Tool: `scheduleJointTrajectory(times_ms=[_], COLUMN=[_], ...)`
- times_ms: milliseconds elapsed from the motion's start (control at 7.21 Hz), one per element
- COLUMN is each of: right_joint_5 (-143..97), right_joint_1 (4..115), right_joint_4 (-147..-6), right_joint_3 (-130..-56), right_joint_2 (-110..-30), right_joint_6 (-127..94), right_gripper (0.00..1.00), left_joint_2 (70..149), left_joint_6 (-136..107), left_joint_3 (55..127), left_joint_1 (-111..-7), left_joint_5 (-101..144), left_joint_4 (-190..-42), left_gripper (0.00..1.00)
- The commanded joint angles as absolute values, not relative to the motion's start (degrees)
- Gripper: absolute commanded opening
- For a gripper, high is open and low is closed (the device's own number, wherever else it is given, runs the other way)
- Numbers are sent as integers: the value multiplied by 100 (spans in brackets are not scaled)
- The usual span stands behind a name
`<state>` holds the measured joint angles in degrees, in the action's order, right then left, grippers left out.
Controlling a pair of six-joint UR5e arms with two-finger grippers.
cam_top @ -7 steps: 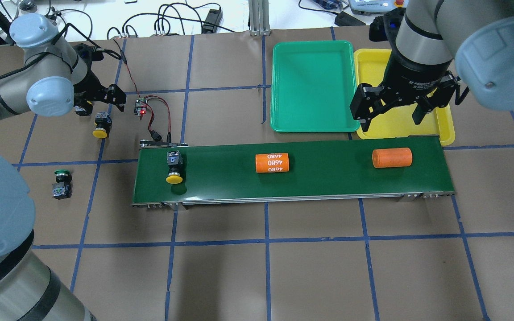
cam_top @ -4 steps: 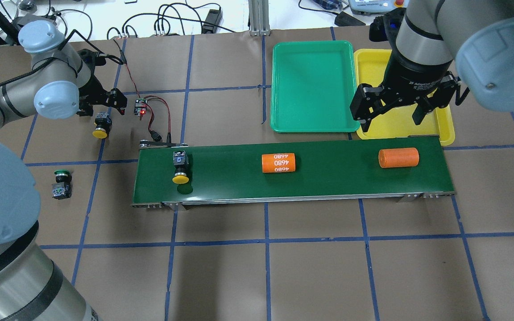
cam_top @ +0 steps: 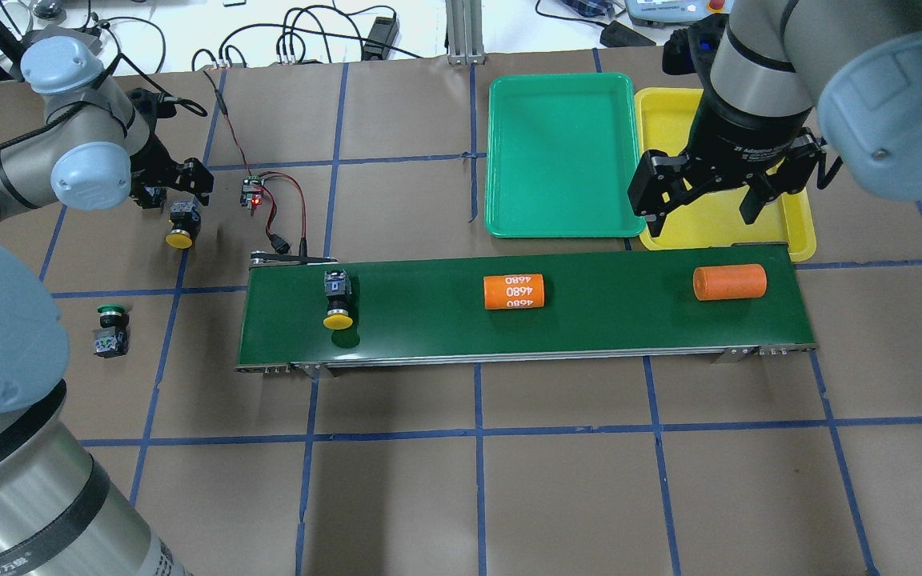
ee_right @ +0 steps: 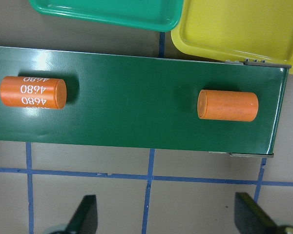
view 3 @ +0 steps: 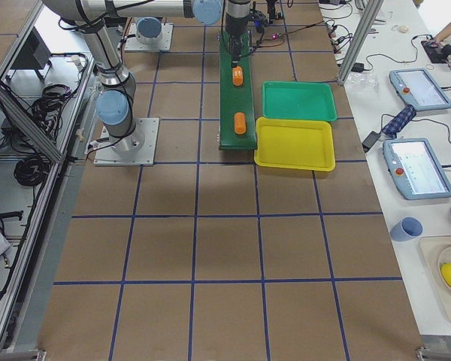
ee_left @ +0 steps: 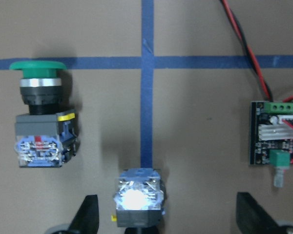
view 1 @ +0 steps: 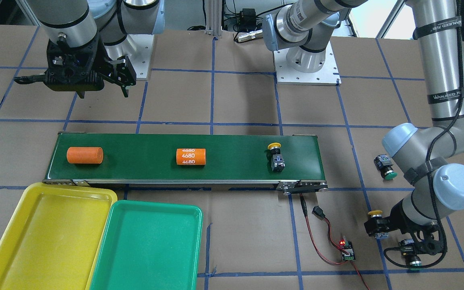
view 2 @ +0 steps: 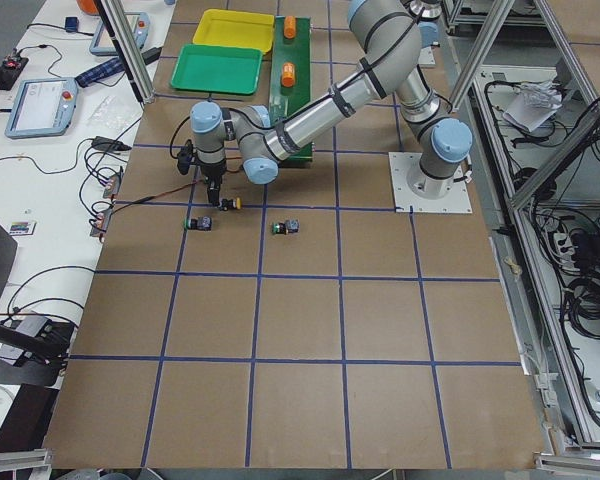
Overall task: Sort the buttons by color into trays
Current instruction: 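Move the left gripper back and grasp another yellow-capped button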
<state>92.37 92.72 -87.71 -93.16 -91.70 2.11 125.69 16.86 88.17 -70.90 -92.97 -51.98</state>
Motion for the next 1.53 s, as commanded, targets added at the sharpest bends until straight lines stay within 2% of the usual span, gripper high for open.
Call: scheduleJointTrajectory(times_ms=[0, 278, 416, 555, 694, 1388], right_joint_5=[9237, 9237, 9237, 9237, 9237, 9237], right_joint_1=[9272, 9272, 9272, 9272, 9272, 9272], right_joint_4=[-8771, -8771, -8763, -8763, -8763, -8763], right_joint_3=[-9316, -9316, -9316, -9325, -9316, -9325], right_joint_2=[-9167, -9167, -9167, -9176, -9167, -9167], right_joint_6=[211, 211, 211, 211, 211, 211], right_gripper=[100, 100, 100, 100, 100, 100], left_joint_2=[12604, 12647, 12665, 12648, 12595, 12437], left_joint_6=[1635, 1643, 1644, 1644, 1644, 1688], left_joint_3=[8885, 8895, 8895, 8895, 8886, 8789], left_joint_1=[-7109, -7102, -7093, -7110, -7110, -7145], left_joint_5=[-9264, -9264, -9264, -9264, -9255, -9010], left_joint_4=[-5316, -5326, -5326, -5404, -5492, -5774], left_gripper=[99, 99, 83, 17, 0, 0])
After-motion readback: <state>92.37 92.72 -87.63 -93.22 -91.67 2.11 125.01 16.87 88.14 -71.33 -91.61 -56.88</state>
